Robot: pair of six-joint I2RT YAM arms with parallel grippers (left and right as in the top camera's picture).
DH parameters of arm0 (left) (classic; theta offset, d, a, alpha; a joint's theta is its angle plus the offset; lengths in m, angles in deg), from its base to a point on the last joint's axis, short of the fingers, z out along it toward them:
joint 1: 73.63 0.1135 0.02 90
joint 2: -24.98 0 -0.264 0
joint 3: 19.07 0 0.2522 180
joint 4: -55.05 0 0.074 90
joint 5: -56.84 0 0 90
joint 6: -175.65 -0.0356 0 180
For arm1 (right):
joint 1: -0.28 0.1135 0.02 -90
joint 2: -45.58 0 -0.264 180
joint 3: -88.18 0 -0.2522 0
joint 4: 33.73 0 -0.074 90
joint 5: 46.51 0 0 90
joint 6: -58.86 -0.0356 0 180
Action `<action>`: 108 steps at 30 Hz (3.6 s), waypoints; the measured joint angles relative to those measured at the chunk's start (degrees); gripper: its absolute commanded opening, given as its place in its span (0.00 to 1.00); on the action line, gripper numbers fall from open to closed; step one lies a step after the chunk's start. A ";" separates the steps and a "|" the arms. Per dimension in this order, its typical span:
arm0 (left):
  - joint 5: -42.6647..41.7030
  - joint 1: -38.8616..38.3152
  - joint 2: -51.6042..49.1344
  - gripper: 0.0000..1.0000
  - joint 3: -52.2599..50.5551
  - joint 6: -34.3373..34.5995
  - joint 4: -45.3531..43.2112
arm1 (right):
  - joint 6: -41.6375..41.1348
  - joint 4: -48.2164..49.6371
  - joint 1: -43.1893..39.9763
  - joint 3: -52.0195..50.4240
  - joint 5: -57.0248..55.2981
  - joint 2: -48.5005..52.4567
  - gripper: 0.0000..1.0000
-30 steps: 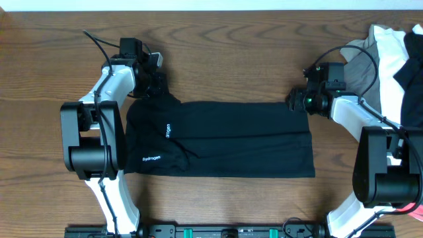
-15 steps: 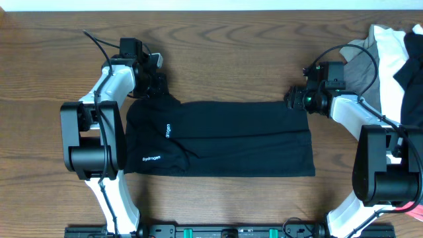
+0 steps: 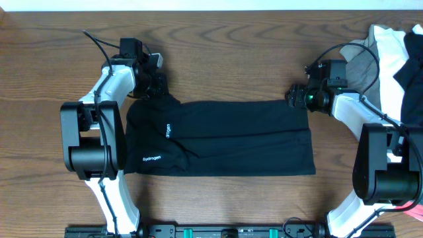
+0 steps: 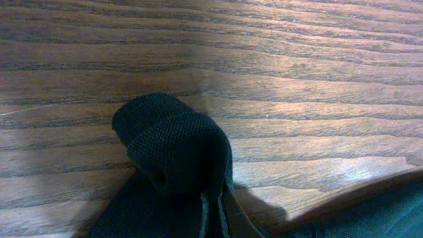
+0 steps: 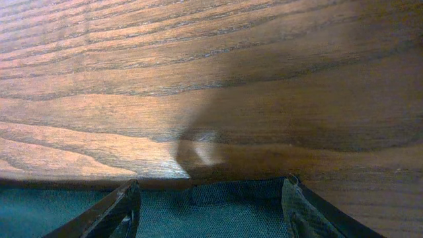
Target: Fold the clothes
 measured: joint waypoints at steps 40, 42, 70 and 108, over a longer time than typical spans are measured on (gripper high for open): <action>0.00 0.00 0.00 0.06 0.00 0.00 0.13 | 1.46 -1.36 -0.35 1.42 -0.87 1.88 0.27; -0.02 0.00 0.00 0.06 0.00 0.00 0.22 | 1.31 -1.40 -0.33 1.42 -1.11 1.99 0.09; 0.42 0.00 17.00 0.06 0.02 1.09 16.55 | -0.17 -11.85 -1.40 1.55 -6.29 -9.94 0.01; 6.64 0.02 17.00 0.06 -4.04 1.29 42.49 | 0.07 -32.37 -1.40 1.57 -16.83 -10.49 0.02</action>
